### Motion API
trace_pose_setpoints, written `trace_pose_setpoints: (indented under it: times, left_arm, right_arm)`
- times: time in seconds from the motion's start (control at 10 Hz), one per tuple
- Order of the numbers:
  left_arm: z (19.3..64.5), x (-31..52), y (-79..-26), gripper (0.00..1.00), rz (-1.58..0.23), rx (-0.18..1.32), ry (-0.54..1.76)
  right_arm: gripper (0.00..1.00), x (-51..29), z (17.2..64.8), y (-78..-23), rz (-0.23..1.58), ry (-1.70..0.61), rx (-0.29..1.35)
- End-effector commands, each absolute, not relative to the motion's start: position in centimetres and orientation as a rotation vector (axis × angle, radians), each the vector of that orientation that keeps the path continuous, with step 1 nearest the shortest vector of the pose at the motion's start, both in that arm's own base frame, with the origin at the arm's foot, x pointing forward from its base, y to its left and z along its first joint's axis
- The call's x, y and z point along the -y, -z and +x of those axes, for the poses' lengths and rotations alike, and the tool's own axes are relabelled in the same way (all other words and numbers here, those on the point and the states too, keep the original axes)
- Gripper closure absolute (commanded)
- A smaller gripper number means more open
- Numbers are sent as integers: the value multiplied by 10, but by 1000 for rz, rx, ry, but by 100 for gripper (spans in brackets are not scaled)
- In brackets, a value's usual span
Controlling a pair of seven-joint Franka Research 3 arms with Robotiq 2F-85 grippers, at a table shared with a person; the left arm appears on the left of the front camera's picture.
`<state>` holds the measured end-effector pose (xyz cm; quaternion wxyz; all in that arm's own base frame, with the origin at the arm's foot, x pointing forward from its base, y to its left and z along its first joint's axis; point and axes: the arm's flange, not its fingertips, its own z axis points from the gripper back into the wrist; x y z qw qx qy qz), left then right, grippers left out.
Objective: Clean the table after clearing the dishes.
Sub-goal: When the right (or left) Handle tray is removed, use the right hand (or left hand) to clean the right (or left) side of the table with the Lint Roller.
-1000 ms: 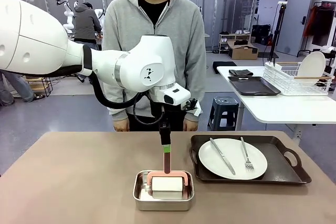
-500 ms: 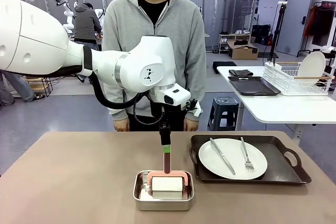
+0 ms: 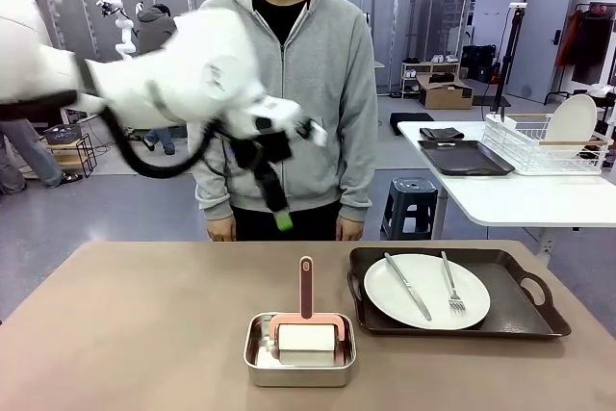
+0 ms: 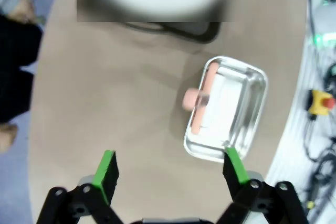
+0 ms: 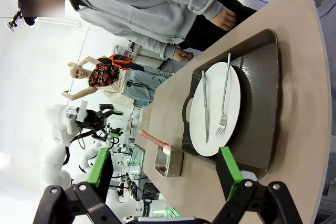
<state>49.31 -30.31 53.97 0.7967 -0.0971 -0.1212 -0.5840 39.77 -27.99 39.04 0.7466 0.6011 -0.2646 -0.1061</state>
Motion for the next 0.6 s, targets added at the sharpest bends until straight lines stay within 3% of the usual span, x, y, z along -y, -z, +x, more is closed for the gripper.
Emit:
trace_pose_setpoints:
  times: [0.0,0.2,0.5]
  left_arm:
    - [458,226,-546,0,-281,373,1033]
    - [431,148,-549,0,-469,466,835]
    - [383,9,-511,0,-736,594,525]
  right_arm:
    - [0,279,395,-393,1314,222,574]
    - [0,279,395,-393,1314,222,574]
    - [0,279,395,-393,1314,222,574]
